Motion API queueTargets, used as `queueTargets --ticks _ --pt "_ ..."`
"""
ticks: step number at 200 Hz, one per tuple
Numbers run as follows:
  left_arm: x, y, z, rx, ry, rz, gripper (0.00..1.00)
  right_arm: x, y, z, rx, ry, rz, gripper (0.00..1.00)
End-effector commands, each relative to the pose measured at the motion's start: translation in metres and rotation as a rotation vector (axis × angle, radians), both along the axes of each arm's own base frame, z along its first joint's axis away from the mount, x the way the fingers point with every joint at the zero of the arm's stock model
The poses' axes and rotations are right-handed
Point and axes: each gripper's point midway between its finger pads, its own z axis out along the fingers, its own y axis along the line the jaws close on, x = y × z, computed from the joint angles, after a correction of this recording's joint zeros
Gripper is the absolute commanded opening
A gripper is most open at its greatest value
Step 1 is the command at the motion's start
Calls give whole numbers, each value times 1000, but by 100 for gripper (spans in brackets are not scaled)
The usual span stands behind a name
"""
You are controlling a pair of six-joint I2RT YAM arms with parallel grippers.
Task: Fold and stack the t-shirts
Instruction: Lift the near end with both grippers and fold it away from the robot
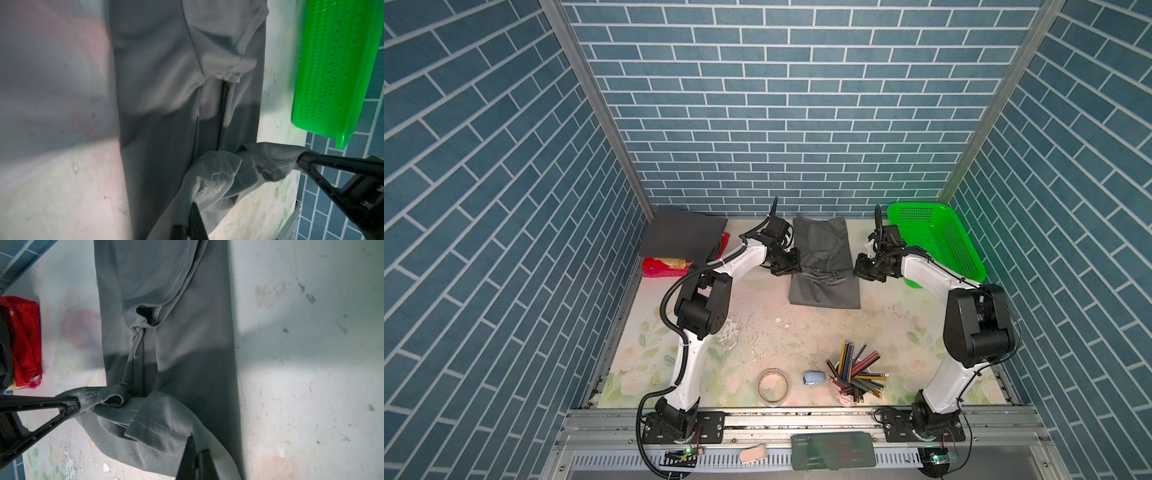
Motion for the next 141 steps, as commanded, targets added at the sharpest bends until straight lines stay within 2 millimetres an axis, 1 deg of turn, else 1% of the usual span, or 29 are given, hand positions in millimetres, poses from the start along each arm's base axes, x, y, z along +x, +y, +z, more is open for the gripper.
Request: queueTargets --ticks 1,37,76,101,117,141 --pt "13 2 -3 27 -6 1 0 14 1 -1 11 -9 41 0" --pt "32 5 -12 16 -6 34 0 36 -3 -11 27 0 37 0" --pt "46 0 -17 3 -10 41 0 54 -3 -12 67 -11 37 0" --pt "58 3 -23 -11 -10 65 0 64 -5 -14 71 -17 33 0" --pt "62 2 -27 -9 -5 64 0 69 -4 -13 85 -23 36 0" --pt "65 1 -32 -10 -1 64 0 76 0 -17 99 -18 50 0"
